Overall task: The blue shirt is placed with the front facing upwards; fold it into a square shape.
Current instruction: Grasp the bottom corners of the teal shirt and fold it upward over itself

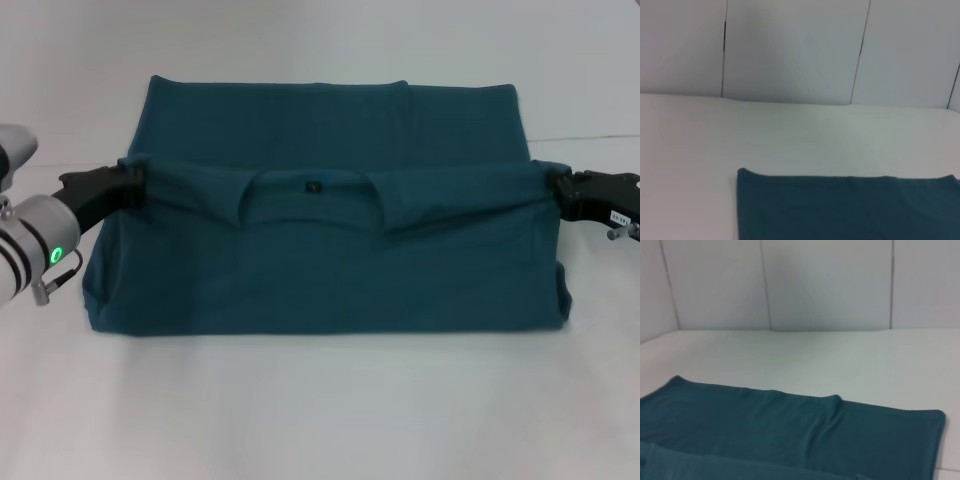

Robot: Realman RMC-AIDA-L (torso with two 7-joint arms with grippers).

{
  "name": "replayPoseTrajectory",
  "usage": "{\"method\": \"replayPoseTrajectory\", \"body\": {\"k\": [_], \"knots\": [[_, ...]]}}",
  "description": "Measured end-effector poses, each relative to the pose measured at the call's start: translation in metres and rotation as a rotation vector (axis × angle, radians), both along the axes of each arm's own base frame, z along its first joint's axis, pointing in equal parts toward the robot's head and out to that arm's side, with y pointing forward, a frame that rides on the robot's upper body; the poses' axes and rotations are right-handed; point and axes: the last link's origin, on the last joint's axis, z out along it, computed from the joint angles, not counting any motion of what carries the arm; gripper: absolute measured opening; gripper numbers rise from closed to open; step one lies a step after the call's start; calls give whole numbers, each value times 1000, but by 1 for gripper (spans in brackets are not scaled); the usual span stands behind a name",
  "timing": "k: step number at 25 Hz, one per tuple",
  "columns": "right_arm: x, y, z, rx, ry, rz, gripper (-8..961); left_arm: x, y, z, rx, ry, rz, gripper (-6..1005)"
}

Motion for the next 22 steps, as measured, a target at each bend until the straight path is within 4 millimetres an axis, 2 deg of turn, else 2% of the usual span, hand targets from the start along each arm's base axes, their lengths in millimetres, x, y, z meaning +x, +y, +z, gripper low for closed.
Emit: {"method": "replayPoseTrajectory", "body": {"k": [7,22], "knots": [[0,11,0,16,-26,-44,33,6,9,3,22,8,15,55],[-9,21,-8,1,-79,-38,33,12,12,-1,35,34,3,58]]}}
